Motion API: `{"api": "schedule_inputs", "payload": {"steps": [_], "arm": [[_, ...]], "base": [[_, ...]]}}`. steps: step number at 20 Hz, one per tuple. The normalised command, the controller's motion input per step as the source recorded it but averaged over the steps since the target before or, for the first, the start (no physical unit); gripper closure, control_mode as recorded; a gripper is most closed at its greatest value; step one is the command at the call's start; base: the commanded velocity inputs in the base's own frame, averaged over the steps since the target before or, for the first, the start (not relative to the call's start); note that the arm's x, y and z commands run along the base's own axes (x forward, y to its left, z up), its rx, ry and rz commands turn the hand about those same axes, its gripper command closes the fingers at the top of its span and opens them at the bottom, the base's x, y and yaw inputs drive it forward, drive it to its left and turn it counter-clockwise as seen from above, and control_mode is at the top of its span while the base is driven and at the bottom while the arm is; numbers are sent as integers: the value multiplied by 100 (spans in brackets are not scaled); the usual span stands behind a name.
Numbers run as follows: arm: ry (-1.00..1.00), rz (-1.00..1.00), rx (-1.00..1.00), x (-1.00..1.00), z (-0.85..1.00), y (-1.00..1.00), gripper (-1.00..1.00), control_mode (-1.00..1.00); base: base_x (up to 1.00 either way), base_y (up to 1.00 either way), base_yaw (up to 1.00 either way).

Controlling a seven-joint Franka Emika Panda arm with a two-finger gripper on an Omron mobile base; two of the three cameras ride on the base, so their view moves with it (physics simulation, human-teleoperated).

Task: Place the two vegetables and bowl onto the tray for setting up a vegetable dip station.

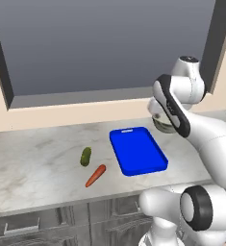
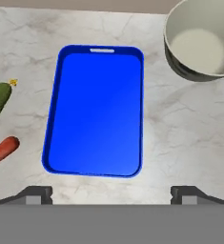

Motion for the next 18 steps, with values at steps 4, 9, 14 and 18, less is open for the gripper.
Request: {"api": "schedule_inputs", "payload": {"steps": [4,9,14,18], "arm": [[0,10,-12,14,-9,-27,-100,-100],[0,10,-14,15,-12,-22,-100,-100],[0,5,-9,18,-16,-19,-100,-100],[0,4,-6,18,-18,-18,-100,-100]], "base": [[0,0,0],[0,0,0],[0,0,0],[0,0,0]]}}
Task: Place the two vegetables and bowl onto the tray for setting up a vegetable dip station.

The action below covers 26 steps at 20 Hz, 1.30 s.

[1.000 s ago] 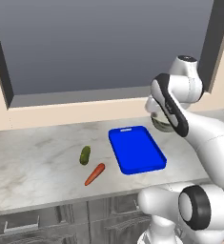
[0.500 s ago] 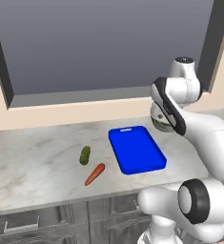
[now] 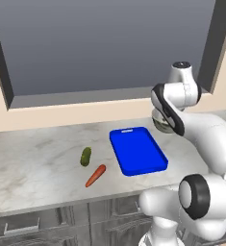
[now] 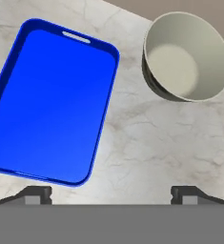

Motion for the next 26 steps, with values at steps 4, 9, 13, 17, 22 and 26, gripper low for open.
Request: {"api": "schedule_inputs", "payload": {"steps": [4,9,13,17,22,26], "arm": [[0,1,-2,19,-20,-14,-100,-100],[2,0,0,28,-19,-17,-100,-100],[1,2,0,23,-20,-17,-100,-100],[0,2,0,24,-20,-12,-100,-100],[0,3,0,24,-19,-6,-100,-100],[0,6,0,21,-20,-7,-100,-100]], "base": [[0,0,0],[0,0,0],[0,0,0],[0,0,0],[0,0,0],[0,0,0]]}}
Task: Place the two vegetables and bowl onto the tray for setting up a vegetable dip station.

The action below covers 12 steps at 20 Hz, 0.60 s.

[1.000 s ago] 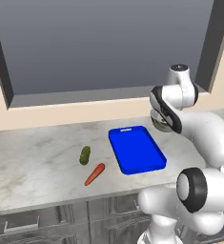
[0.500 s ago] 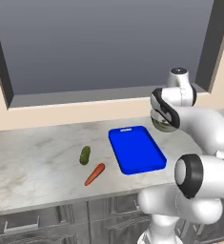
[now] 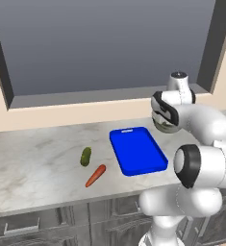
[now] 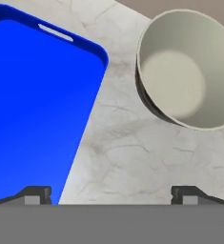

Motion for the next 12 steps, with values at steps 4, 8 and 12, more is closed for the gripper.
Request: {"api": "schedule_inputs", "payload": {"steps": [4,8,12], "arm": [[0,6,0,19,-18,-10,-100,-100],[0,4,0,21,-17,-9,-100,-100],[0,3,0,21,-18,-7,-100,-100]], "base": [[0,0,0],[0,0,0],[0,0,0]]}}
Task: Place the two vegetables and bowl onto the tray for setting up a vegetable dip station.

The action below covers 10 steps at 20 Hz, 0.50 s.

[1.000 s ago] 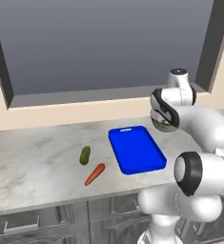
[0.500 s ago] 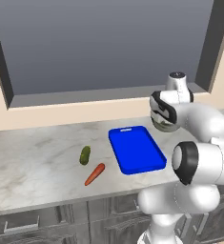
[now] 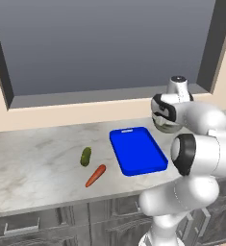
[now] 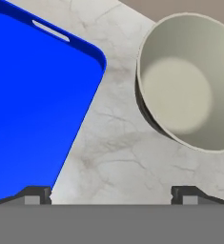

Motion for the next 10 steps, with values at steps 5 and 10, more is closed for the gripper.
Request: {"api": "schedule_inputs", "payload": {"steps": [5,10], "arm": [[0,2,0,24,-16,-6,-100,-100],[0,2,0,21,-16,-5,-100,-100]], "base": [[0,0,0],[0,0,0]]}}
